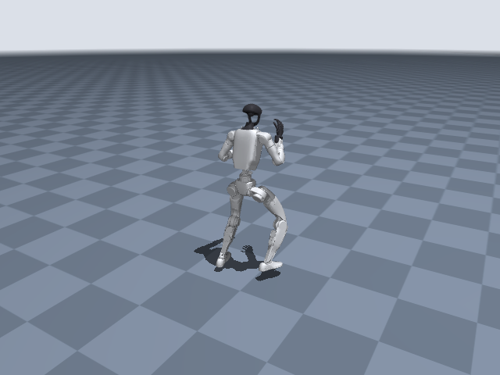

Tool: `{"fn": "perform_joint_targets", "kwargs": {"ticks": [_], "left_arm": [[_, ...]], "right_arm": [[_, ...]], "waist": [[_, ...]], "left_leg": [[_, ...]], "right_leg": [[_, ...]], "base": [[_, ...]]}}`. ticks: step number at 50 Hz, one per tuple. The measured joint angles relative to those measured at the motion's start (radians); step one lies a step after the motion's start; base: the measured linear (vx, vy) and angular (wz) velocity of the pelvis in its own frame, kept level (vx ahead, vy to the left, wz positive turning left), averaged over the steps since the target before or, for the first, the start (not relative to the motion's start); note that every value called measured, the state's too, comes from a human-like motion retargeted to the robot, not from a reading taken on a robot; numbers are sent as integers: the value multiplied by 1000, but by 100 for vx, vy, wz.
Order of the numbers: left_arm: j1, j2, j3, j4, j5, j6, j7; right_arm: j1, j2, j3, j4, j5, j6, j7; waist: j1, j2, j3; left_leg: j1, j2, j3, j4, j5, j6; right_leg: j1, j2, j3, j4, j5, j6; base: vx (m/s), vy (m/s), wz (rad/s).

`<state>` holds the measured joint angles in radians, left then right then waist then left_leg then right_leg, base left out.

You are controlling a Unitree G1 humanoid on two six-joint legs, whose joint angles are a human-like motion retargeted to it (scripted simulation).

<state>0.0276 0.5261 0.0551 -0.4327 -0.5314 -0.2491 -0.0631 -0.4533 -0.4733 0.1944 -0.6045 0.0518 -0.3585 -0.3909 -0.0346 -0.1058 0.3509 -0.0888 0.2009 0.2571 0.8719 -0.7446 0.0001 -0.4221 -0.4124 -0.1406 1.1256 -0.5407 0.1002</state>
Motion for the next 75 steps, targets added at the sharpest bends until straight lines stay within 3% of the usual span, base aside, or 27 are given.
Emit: {"fn": "perform_joint_targets", "kwargs": {"ticks": [7,10,12,14,16,19,22,25,28,34,40,44,53,58,61,64,67,70,72,75], "left_arm": [[-97,32,-74,24,32,14,-80],[-391,105,-123,28,134,-14,-21],[-734,219,-177,98,255,-13,88],[-1147,351,-326,331,345,23,236],[-1519,440,-544,716,351,75,343],[-1771,477,-738,1179,280,138,370],[-1635,478,-684,1158,209,103,372],[-1114,403,-384,679,179,7,300],[-694,220,-197,260,166,-29,174],[-382,-52,-191,-90,217,4,69],[-353,-108,-213,-137,303,21,155],[-321,-124,-180,-118,352,23,197],[-17,-213,-1,-101,254,5,240],[174,-285,25,-60,165,9,186],[221,-213,20,13,175,31,76],[204,-42,41,30,203,40,-12],[31,212,105,-5,216,24,-35],[-447,482,113,13,257,15,86],[-984,564,-74,212,350,57,264],[-1695,478,-451,715,388,145,455]], "right_arm": [[-115,110,66,-28,47,16,85],[-107,163,114,-16,154,44,129],[-65,170,151,2,269,60,185],[8,138,165,13,386,74,261],[115,88,142,18,462,93,328],[276,61,57,28,520,104,360],[346,113,-31,22,541,78,304],[332,142,-110,-34,484,51,189],[237,141,-95,-89,318,41,81],[49,136,-10,-168,-6,55,-26],[-15,98,19,-122,-125,46,-147],[-20,54,14,-65,-179,48,-189],[201,-42,-8,23,-304,42,-44],[216,-30,-30,12,-403,39,75],[80,3,-19,-1,-407,47,119],[-54,25,-8,-13,-347,64,114],[-111,27,3,-15,-247,90,93],[-88,51,56,5,-106,114,122],[-41,51,103,30,3,134,169],[67,34,110,51,91,171,225]], "waist": [[-62,-28,-71],[-171,-2,-119],[-281,42,-153],[-397,99,-178],[-497,152,-192],[-586,176,-178],[-581,134,-143],[-484,132,-109],[-363,122,-93],[-96,90,-61],[51,96,-24],[87,107,-4],[139,124,-16],[78,110,-10],[5,65,-12],[-67,52,-35],[-152,72,-78],[-292,119,-141],[-404,177,-180],[-515,240,-207]], "left_leg": [[171,-70,106,-201,62,8],[234,-96,138,-270,96,19],[268,-109,135,-317,130,19],[294,-121,131,-378,180,8],[310,-135,130,-437,240,-12],[327,-152,121,-445,284,-33],[320,-140,98,-333,267,-40],[266,-60,38,-139,210,-50],[197,6,-32,-1,201,-70],[81,69,-191,146,359,-162],[-17,108,-318,250,484,-220],[-55,144,-340,295,471,-227],[-46,149,-332,157,189,-222],[-19,131,-224,122,-30,-143],[3,91,-104,99,-80,-82],[48,66,-13,58,-72,-57],[103,41,56,-14,-45,-44],[163,0,93,-132,27,-36],[195,-9,116,-211,108,-45],[192,12,106,-222,177,-66]], "right_leg": [[7,76,154,-198,32,24],[-2,118,228,-210,22,15],[-19,161,271,-213,32,13],[-41,205,298,-233,63,19],[-66,236,311,-259,99,31],[-89,257,327,-246,102,40],[-92,271,337,-174,57,24],[-66,303,290,-122,5,-15],[-49,312,231,-86,-46,-56],[54,260,83,-82,-120,-115],[165,242,-54,-114,-153,-150],[214,249,-112,-139,-157,-150],[247,242,-158,-239,-96,-93],[142,179,-88,-104,-118,-60],[27,96,-25,-16,-59,-31],[-39,70,29,-16,-21,-13],[-60,92,85,-67,-16,-14],[-73,125,129,-124,22,-34],[-79,155,138,-164,68,-48],[-104,230,144,-206,97,-68]], "base": [[2,-2,-92],[10,-9,-113],[14,-10,-131],[17,-10,-129],[18,-10,-116],[14,-10,-94],[11,-8,-44],[12,-6,34],[13,-6,87],[14,-10,129],[9,-10,115],[5,-4,61],[2,12,15],[-5,25,-31],[-7,21,-84],[-4,11,-104],[3,-1,-90],[9,-12,-69],[14,-18,-63],[15,-22,-88]]}}
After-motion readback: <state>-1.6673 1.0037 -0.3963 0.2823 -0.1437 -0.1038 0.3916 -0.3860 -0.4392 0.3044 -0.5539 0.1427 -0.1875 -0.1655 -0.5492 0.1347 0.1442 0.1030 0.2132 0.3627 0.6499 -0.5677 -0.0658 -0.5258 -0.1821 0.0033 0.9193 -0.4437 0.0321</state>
